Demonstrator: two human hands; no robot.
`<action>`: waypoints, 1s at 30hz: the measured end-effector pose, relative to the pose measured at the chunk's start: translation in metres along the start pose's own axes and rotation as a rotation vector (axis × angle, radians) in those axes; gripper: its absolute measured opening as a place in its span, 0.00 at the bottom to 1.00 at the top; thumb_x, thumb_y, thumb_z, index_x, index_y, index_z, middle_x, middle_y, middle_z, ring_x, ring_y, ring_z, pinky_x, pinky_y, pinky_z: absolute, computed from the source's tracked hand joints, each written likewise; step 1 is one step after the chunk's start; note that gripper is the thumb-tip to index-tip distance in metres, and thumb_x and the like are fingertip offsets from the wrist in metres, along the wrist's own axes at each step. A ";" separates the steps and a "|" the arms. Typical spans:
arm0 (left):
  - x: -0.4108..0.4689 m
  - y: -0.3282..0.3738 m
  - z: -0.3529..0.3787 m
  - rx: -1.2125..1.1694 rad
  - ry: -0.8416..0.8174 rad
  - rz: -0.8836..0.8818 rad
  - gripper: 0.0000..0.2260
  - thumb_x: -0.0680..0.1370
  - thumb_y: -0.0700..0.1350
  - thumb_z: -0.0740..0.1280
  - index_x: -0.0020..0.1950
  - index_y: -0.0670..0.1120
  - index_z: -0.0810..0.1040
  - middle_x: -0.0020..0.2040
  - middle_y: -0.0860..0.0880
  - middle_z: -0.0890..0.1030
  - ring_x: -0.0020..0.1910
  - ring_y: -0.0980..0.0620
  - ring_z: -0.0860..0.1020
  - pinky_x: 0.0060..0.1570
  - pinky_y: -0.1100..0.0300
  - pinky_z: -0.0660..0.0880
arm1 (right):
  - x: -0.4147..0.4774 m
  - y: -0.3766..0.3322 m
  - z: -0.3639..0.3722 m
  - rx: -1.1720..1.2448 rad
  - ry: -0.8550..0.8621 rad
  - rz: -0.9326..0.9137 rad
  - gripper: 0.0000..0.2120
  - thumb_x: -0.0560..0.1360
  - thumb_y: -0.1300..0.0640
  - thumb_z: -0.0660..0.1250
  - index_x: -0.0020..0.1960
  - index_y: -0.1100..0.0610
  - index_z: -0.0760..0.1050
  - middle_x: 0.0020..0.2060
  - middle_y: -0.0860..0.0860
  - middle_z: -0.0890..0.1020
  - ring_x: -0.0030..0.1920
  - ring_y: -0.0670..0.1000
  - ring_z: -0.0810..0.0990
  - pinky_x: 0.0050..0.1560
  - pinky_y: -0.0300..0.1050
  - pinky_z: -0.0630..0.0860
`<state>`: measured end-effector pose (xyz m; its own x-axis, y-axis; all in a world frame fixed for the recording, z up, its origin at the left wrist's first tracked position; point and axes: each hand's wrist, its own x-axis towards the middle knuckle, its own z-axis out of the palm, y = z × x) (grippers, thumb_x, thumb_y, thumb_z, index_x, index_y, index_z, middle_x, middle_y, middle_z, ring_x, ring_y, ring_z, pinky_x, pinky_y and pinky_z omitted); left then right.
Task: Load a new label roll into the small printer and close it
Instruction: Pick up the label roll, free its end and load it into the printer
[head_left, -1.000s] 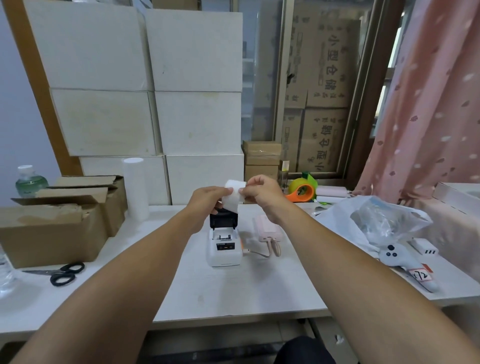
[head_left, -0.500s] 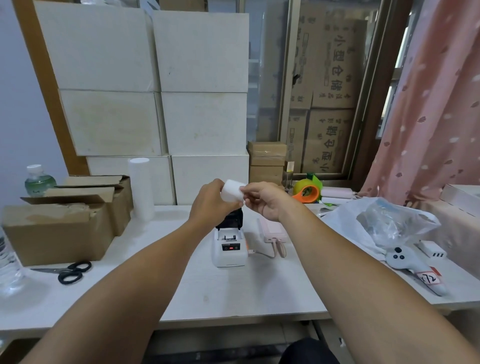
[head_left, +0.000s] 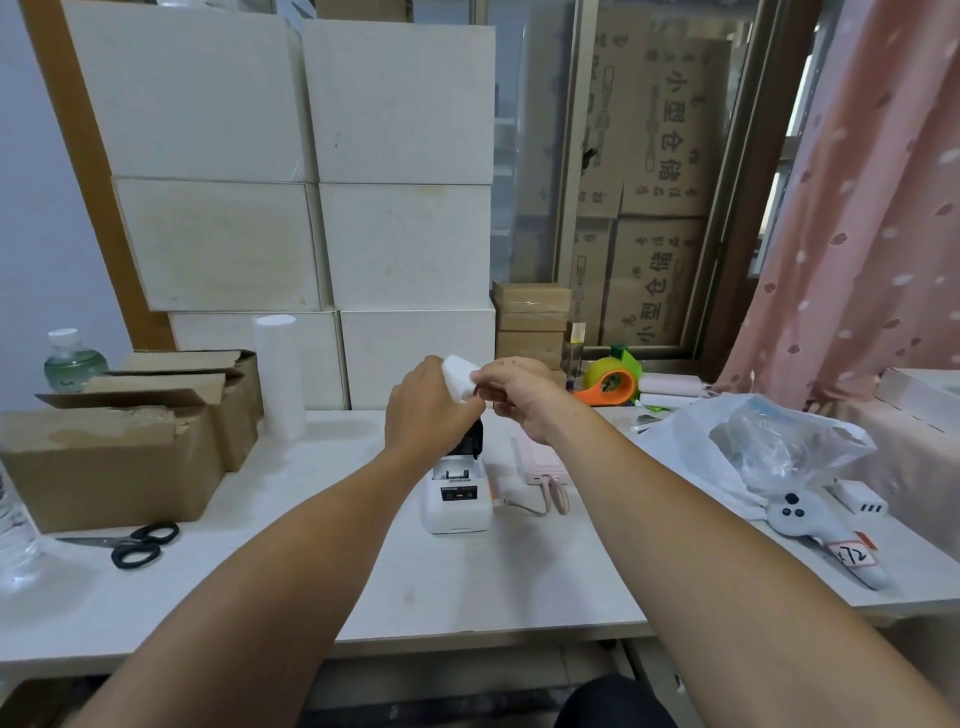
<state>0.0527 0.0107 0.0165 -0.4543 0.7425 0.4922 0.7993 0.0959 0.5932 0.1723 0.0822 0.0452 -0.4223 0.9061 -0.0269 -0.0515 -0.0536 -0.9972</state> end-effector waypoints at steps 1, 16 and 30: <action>0.000 0.001 0.001 -0.001 0.015 -0.002 0.24 0.71 0.56 0.70 0.60 0.44 0.72 0.50 0.47 0.80 0.48 0.41 0.78 0.47 0.44 0.79 | 0.000 0.000 0.001 0.007 0.012 -0.012 0.06 0.74 0.64 0.74 0.48 0.58 0.79 0.32 0.52 0.85 0.31 0.46 0.82 0.43 0.44 0.74; 0.004 0.001 0.011 0.127 0.130 -0.022 0.19 0.73 0.55 0.71 0.54 0.44 0.74 0.47 0.47 0.80 0.47 0.44 0.78 0.51 0.49 0.71 | -0.003 0.002 0.010 -0.124 0.086 -0.042 0.10 0.70 0.67 0.73 0.48 0.57 0.77 0.38 0.53 0.82 0.35 0.49 0.78 0.35 0.42 0.70; 0.005 -0.010 0.012 0.284 0.165 0.077 0.22 0.75 0.56 0.69 0.61 0.42 0.74 0.51 0.47 0.81 0.51 0.43 0.78 0.54 0.50 0.68 | -0.007 0.003 0.021 -0.390 0.026 -0.153 0.19 0.69 0.68 0.72 0.58 0.56 0.76 0.41 0.54 0.81 0.31 0.49 0.77 0.25 0.33 0.71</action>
<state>0.0468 0.0218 0.0054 -0.4272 0.6398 0.6389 0.9010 0.2416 0.3605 0.1564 0.0665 0.0443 -0.4132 0.9018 0.1268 0.2366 0.2407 -0.9413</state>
